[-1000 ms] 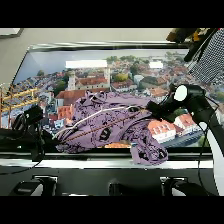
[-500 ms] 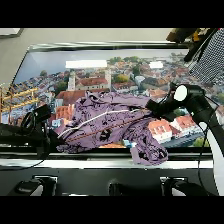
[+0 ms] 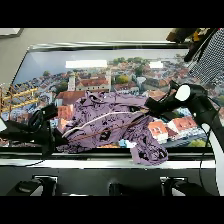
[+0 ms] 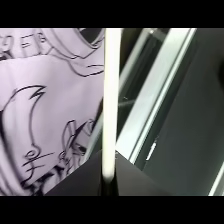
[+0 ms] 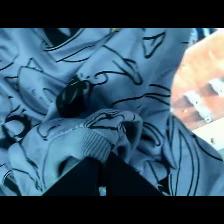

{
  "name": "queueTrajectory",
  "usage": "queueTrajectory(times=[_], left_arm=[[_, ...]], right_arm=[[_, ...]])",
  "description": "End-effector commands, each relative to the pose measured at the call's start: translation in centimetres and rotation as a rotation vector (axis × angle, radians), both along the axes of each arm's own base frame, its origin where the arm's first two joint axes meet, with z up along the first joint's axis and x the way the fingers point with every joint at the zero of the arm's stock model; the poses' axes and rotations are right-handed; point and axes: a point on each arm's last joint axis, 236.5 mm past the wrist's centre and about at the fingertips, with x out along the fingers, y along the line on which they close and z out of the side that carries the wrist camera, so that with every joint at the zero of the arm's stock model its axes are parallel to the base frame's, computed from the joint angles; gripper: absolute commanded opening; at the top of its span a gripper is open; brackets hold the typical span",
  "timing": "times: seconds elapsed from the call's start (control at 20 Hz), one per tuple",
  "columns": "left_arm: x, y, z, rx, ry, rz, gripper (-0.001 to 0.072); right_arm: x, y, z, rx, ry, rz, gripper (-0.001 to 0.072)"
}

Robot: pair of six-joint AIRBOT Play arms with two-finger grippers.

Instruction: Fold the clothes and pants, and hang the long-sleeved shirts on hangers.

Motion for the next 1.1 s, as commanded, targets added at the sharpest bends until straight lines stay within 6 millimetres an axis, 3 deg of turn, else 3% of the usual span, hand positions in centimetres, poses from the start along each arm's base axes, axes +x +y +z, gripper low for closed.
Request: queueTrajectory(times=[0.0,0.15,0.3,0.45,0.6,0.75,0.85,0.95,1.05], left_arm=[[0.1,-1.3,-1.4,0.008,0.029,-0.056,0.0031],[0.2,-1.5,-2.2,0.014,0.052,-0.073,0.0032],[0.0,-1.1,-2.5,0.035,0.054,-0.099,0.0031],[0.0,-0.3,-3.1,0.077,0.040,-0.125,0.0031],[0.7,0.4,-3.6,0.113,0.018,-0.114,0.0031],[2.0,2.3,-3.2,0.206,-0.036,-0.111,0.0031],[3.4,3.5,-2.2,0.261,-0.085,-0.089,0.0031],[4.3,3.1,-0.9,0.255,-0.124,-0.092,0.0031],[4.8,2.4,-0.8,0.258,-0.127,-0.114,0.0031]], right_arm=[[-1.1,0.7,2.4,0.032,-0.043,0.046,0.0047],[-2.5,0.6,4.3,0.031,-0.064,0.071,0.0047],[-3.4,0.6,7.7,0.026,-0.099,0.117,0.0047],[-4.0,0.6,13.3,0.023,-0.162,0.153,0.0047],[-5.3,0.4,16.3,0.022,-0.164,0.163,0.0047],[-6.0,0.3,15.8,0.017,-0.121,0.174,0.0047],[-5.3,0.5,15.3,0.020,-0.112,0.171,0.0047],[-4.9,2.1,14.2,-0.004,-0.105,0.221,0.0047],[-4.5,3.7,12.6,-0.074,-0.094,0.270,0.0047]])
